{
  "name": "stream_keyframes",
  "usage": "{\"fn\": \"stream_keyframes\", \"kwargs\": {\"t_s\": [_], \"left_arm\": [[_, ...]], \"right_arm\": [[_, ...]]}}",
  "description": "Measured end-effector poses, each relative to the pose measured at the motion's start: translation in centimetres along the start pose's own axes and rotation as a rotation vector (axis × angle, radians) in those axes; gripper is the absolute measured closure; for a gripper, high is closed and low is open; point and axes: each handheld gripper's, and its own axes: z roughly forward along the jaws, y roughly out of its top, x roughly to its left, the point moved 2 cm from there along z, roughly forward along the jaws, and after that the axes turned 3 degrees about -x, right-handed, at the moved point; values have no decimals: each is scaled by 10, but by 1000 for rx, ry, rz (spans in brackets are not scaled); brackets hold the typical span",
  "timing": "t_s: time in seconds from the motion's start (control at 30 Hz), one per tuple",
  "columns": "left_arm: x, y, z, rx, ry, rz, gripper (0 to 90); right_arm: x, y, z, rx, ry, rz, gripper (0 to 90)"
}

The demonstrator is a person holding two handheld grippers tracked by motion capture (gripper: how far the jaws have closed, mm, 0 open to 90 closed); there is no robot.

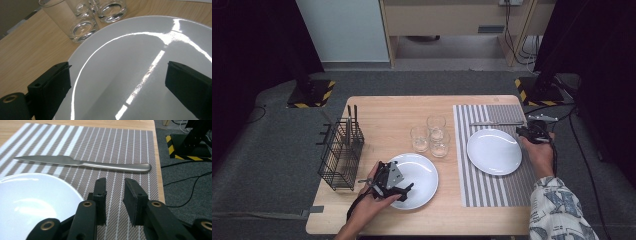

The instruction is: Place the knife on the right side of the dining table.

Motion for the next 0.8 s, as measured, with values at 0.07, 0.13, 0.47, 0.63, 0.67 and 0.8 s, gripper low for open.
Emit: {"fn": "stream_keyframes", "kwargs": {"t_s": [0.07,0.13,0.47,0.63,0.67,0.8], "left_arm": [[0,0,0,-1,-1,2,55],[1,-1,0,3,-1,6,55],[3,-1,0,-10,-7,12,54],[3,-1,1,-12,-20,11,54],[3,0,2,-13,-25,11,54],[3,1,4,-17,-39,9,54]], "right_arm": [[3,0,-5,-1,3,-5,693],[8,0,-10,0,3,-9,678],[30,0,-17,-1,11,-7,589],[42,-1,-16,6,19,-8,543],[44,-2,-15,6,18,-8,532],[52,-3,-12,2,12,-8,457]]}}
